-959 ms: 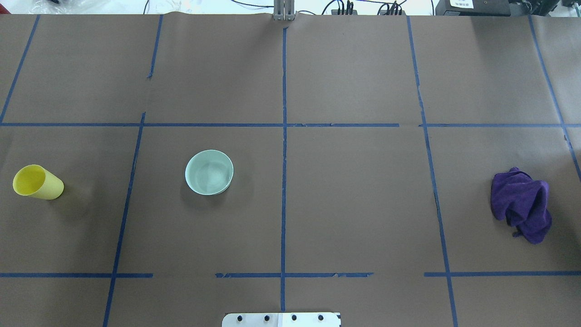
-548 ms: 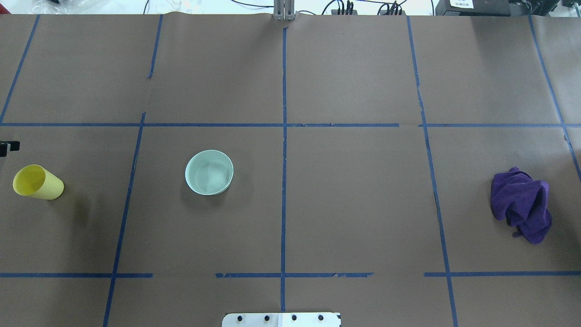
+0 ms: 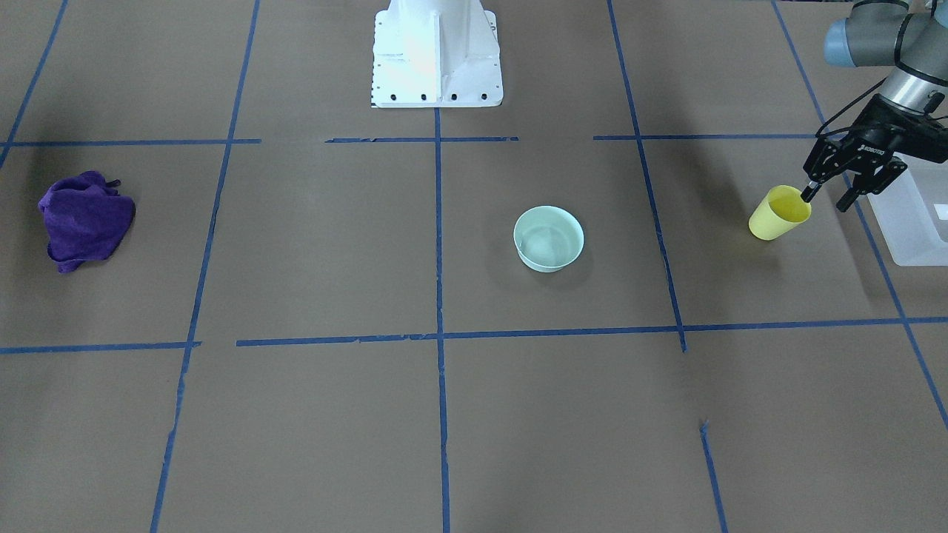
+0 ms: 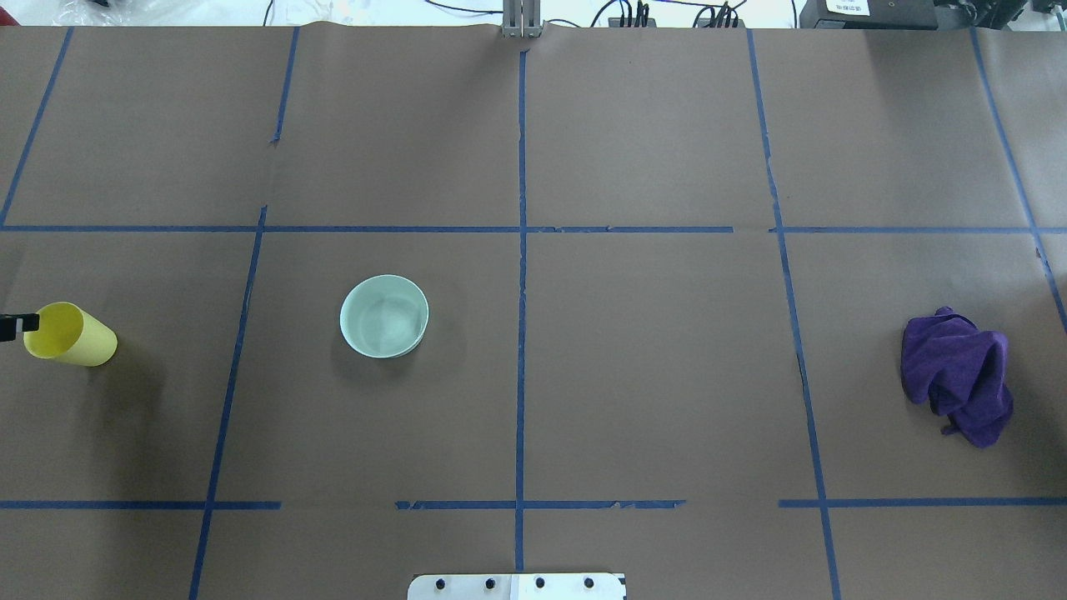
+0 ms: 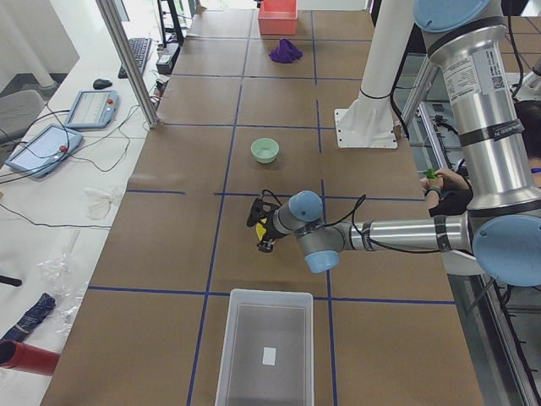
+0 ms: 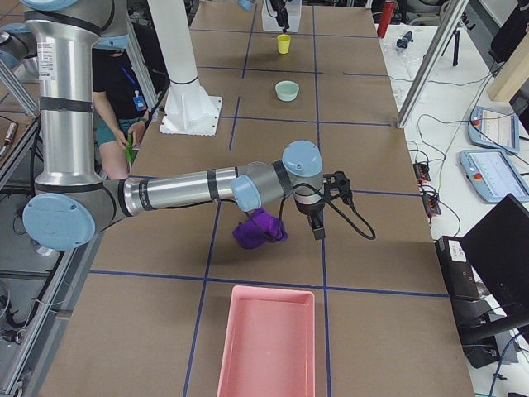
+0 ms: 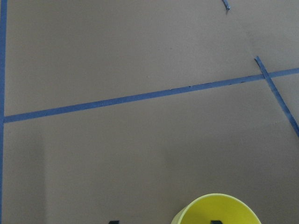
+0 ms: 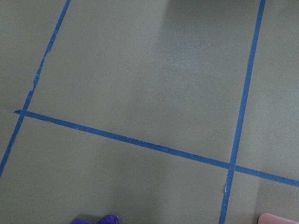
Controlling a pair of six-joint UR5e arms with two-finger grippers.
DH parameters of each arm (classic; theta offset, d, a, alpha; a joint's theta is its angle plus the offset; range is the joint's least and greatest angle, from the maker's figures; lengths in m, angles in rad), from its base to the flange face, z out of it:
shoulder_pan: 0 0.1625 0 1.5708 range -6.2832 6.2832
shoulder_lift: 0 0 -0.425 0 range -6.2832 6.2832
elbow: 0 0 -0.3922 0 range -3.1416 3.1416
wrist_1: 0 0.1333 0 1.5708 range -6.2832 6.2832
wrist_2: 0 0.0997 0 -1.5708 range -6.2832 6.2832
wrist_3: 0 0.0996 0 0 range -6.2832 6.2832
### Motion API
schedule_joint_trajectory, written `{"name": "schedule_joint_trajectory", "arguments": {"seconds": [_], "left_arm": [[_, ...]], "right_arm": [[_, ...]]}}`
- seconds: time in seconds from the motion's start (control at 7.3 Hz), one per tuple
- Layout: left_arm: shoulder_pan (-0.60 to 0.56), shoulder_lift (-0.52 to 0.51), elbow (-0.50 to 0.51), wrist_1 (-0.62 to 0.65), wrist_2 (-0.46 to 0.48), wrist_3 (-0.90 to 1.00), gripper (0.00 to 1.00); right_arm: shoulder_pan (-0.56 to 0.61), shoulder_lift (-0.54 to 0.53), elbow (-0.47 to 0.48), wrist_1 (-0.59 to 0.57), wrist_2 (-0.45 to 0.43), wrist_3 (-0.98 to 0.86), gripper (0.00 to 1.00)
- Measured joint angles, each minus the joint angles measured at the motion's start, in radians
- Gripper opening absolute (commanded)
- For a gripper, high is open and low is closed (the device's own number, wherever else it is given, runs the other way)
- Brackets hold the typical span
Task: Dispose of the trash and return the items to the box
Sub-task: 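Grasp the yellow cup with the left gripper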
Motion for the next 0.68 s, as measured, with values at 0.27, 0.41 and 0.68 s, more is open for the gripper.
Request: {"name": "schedule_joint_trajectory", "arguments": {"seconds": [0.27,0.41,0.68], "left_arm": [[0.069,-0.004,0.001,-0.002,0.053,-0.081,0.00],[0.082,-0.001,0.002,-0.002,0.066,-0.094,0.00],[0.082,0.005,0.000,-0.001,0.077,-0.085,0.00]], "right_arm": [[0.000,-0.003,-0.002,0.000,-0.001,-0.001,1.00],[0.000,-0.006,-0.002,0.000,-0.001,-0.001,1.00],[0.001,-0.011,-0.002,0.001,-0.001,-0.001,1.00]]}}
